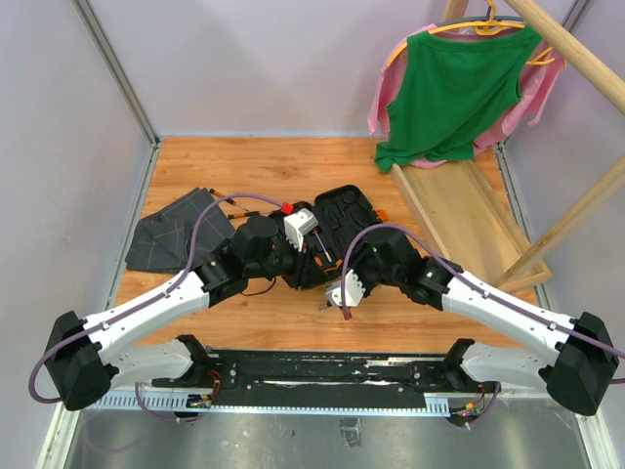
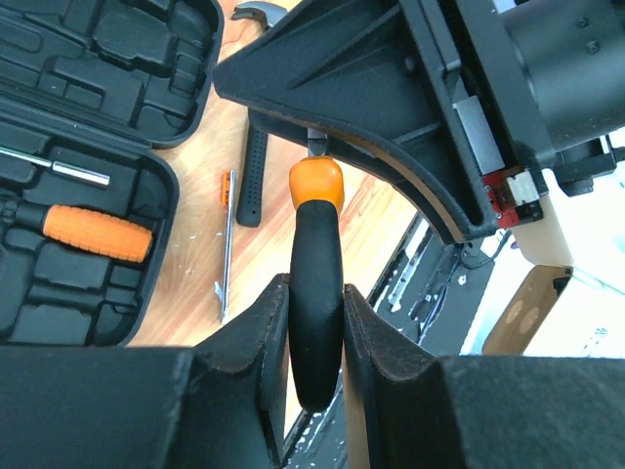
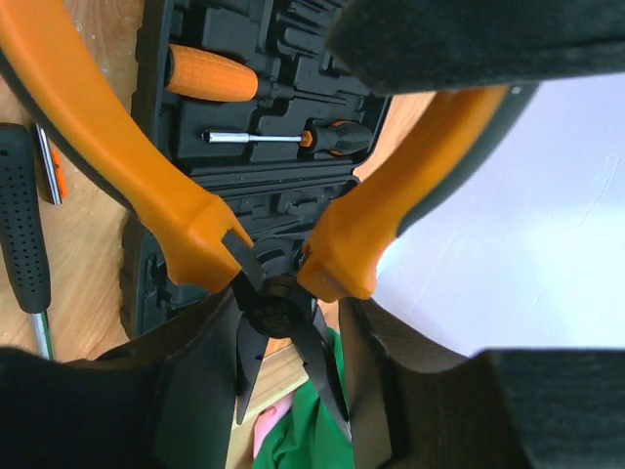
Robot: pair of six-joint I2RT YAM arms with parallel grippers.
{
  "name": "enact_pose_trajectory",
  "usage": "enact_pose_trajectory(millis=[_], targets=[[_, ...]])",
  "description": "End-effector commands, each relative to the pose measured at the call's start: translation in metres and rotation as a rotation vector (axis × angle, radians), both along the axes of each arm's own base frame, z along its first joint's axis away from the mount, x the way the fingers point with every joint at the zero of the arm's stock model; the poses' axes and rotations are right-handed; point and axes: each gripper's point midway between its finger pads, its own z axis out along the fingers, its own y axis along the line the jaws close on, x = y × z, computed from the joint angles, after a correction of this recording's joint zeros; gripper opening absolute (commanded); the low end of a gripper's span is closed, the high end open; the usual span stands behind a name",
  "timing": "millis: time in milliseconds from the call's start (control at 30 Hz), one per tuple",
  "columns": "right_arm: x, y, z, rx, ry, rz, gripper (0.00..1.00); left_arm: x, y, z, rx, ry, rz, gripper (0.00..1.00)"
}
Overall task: Sort the tools into containers
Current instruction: Pick up the pliers at the center of the board.
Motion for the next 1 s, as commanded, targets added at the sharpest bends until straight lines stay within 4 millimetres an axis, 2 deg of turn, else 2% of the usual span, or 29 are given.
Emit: enact_pose_trajectory(millis=[0, 200, 233, 333, 400, 567, 633, 767, 967], targets=[[-0.003, 0.000, 0.004, 0.029, -0.007, -0.017, 0.38, 0.000, -0.009, 0.036, -0.090, -0.080, -0.038, 0.01], [-0.005, -0.003, 0.004, 0.037, 0.028, -0.044, 0.04, 0.000, -0.009, 0.037, -0.095, -0.082, -0.038, 0.00], [-0.006, -0.004, 0.003, 0.040, 0.034, -0.049, 0.01, 0.000, -0.009, 0.038, -0.096, -0.082, -0.036, 0.01], [-0.006, -0.003, 0.003, 0.055, 0.048, -0.063, 0.01, 0.001, -0.008, 0.039, -0.099, -0.084, -0.029, 0.00], [-0.007, -0.003, 0.004, 0.070, 0.059, -0.069, 0.01, 0.001, -0.008, 0.041, -0.100, -0.086, -0.024, 0.05], [-0.011, -0.003, 0.007, 0.107, 0.075, -0.078, 0.01, 0.003, -0.005, 0.048, -0.117, -0.104, 0.000, 0.34], [-0.012, -0.004, 0.008, 0.117, 0.079, -0.079, 0.01, 0.003, -0.004, 0.053, -0.130, -0.115, 0.006, 0.42], [-0.016, -0.005, 0.006, 0.136, 0.107, -0.092, 0.01, 0.004, -0.002, 0.066, -0.156, -0.138, 0.019, 0.49], [-0.017, -0.005, 0.003, 0.191, 0.158, -0.140, 0.01, 0.012, 0.008, 0.075, -0.166, -0.166, 0.098, 0.51]])
